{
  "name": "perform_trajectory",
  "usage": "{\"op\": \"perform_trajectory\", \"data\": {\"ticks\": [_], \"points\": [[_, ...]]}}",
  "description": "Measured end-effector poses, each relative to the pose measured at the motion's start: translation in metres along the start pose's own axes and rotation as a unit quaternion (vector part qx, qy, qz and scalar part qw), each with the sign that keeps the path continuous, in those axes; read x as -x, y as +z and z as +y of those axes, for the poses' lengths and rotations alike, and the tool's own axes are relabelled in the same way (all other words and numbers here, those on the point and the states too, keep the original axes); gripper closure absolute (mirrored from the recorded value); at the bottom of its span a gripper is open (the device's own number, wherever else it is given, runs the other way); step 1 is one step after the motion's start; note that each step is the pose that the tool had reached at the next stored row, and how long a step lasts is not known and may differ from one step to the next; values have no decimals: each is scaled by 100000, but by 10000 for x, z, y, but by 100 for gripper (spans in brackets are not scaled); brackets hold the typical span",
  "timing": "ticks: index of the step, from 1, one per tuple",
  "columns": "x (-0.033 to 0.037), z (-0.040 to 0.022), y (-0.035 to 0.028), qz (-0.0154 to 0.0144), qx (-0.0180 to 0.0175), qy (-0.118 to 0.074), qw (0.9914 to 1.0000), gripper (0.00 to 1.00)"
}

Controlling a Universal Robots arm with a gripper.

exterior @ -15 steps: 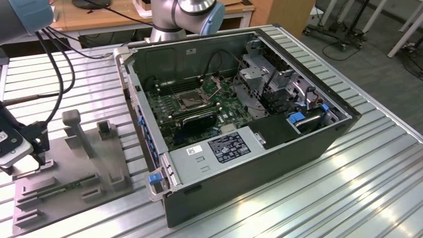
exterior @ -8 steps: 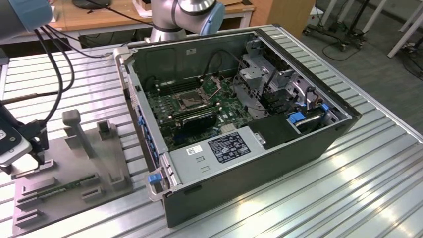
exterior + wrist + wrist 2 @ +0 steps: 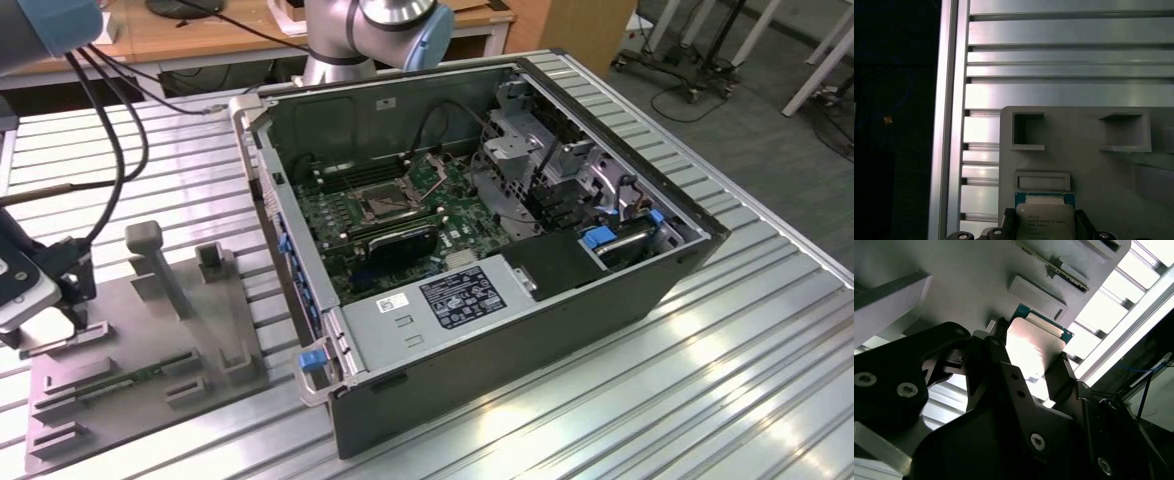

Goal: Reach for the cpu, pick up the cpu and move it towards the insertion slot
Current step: 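Pick up the cpu and move it towards the insertion slot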

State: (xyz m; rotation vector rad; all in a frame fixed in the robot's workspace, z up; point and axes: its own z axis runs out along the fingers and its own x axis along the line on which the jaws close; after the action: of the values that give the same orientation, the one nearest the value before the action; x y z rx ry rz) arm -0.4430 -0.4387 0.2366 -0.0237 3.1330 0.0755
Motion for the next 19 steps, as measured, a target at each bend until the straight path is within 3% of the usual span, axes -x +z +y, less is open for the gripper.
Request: {"op": "perform_trajectory", "data": {"ticks": [19], "points": [[1, 5, -107, -1, 0, -2, 100000, 46]]}}
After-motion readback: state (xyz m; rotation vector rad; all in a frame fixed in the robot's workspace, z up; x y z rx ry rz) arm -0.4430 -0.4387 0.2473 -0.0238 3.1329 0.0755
